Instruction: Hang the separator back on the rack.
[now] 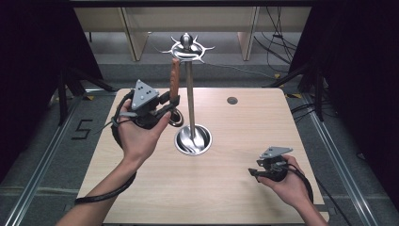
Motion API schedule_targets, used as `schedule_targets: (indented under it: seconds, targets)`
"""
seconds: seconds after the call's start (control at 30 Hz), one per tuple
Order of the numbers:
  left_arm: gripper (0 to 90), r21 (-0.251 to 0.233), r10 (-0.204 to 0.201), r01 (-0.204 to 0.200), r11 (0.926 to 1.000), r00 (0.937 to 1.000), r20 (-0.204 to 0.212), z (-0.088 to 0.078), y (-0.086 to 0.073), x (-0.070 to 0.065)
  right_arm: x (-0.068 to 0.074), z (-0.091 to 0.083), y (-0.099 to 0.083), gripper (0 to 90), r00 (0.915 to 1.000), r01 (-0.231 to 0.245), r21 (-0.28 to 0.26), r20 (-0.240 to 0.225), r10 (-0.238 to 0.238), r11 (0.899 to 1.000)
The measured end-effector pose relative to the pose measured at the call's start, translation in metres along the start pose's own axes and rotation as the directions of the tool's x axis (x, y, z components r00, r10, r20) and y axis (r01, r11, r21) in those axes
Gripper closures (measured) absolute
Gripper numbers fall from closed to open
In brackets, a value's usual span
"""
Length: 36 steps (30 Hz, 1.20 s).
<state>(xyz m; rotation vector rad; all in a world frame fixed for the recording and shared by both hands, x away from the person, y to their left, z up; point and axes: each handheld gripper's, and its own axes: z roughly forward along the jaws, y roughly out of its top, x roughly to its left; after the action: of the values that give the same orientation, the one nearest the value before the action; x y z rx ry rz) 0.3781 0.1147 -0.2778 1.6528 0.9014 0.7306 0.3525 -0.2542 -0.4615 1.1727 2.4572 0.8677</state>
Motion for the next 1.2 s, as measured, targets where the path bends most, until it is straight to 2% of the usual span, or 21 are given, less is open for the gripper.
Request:
schedule_targets:
  seconds: [0.2,0.3,0.4,0.47,0.77,1.2]
  targets:
    - [68.2,0.000,0.003,-0.003,1.0000,1.0000,-0.006,0.004,0.000,0.000,0.000,0.000,0.000,51.3,1.0000,-0.005,0.000,0.000,0.005,1.000]
    - [68.2,0.004,0.000,0.000,1.0000,0.9997,-0.022,0.005,0.000,0.000,0.000,0.000,0.000,51.3,1.0000,-0.002,0.001,-0.001,0.002,1.000]
    - [68.2,0.002,0.002,-0.002,1.0000,0.9999,-0.015,0.009,0.000,0.000,0.000,0.000,0.000,51.3,1.0000,-0.001,0.000,0.000,0.001,1.000]
    - [68.2,0.006,0.002,-0.001,1.0000,0.9996,-0.029,0.009,0.000,0.000,0.000,0.000,0.000,51.3,1.0000,-0.002,0.001,0.000,0.002,1.000]
    - [68.1,0.001,0.009,-0.009,1.0000,0.9989,-0.047,0.016,0.001,-0.003,0.000,0.000,0.000,51.3,1.0000,-0.002,0.001,-0.001,0.002,1.000]
    - [67.9,-0.003,0.001,-0.002,1.0000,0.9986,-0.052,0.024,0.002,-0.004,0.001,0.000,-0.001,51.3,1.0000,-0.007,0.004,-0.004,0.007,1.000]
